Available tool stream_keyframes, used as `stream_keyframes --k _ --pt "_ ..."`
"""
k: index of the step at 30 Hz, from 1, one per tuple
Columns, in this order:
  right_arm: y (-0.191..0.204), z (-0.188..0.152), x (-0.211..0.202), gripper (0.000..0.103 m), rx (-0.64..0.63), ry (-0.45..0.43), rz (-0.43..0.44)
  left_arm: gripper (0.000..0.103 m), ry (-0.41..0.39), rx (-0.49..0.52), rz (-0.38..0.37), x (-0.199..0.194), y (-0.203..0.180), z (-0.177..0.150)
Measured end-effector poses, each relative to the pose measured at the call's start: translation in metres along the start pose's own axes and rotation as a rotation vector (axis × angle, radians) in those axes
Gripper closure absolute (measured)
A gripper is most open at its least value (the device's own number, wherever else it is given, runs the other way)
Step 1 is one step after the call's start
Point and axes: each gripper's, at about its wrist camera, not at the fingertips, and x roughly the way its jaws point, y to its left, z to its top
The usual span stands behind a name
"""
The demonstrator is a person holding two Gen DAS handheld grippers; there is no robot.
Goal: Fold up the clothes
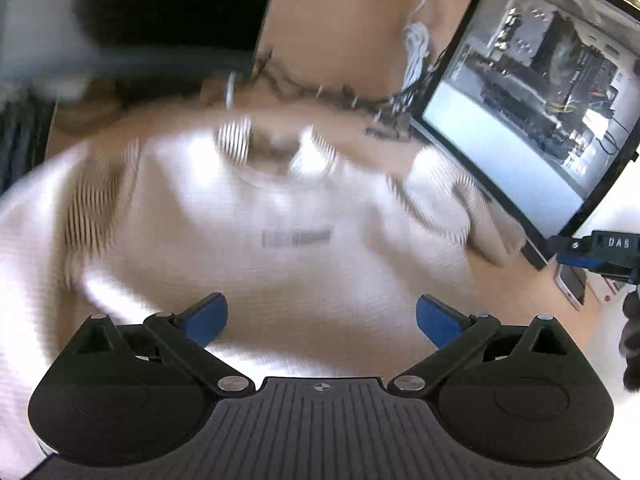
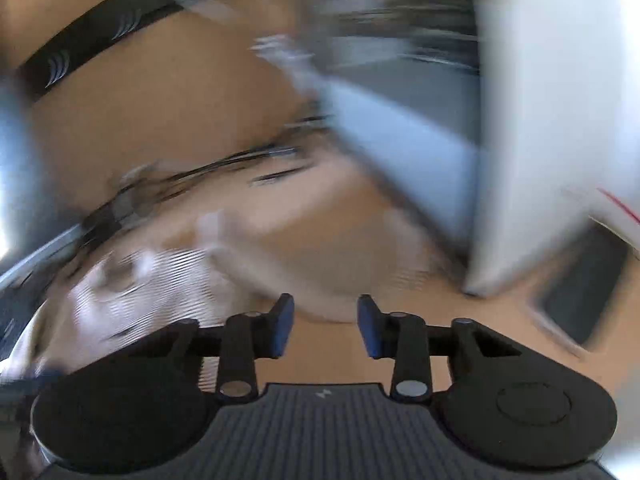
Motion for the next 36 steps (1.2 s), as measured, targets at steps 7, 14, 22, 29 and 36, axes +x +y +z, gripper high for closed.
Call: stream_keyframes --k 7,14,22,29,36 --pt "-0.038 -0.002 0.027 0.069 0.325 -0.013 -0.047 0.000 -0.001 -0.058 0.029 -0.025 -0.008 -0.016" --pt "-0.042 0.002 0.087 0.069 0.380 -0.021 -0.061 0.000 -0.055 -0.282 0.146 -0.074 0.009 -0.001" --pt "-0.003 0.036 0.095 0.096 0.108 -0.109 0.116 0.000 -0.124 -0.360 0.330 -0.118 0.016 -0.004" --pt "0.053 0.115 -0.018 0.096 -0.109 -0.459 0.257 0.000 -0.154 -0.366 0.293 -0.127 0.046 0.005" --pt "0.123 0.122 -0.063 0.096 -0.326 -0.528 0.293 0.000 -0.155 -0.304 0.268 -0.141 0.076 0.002"
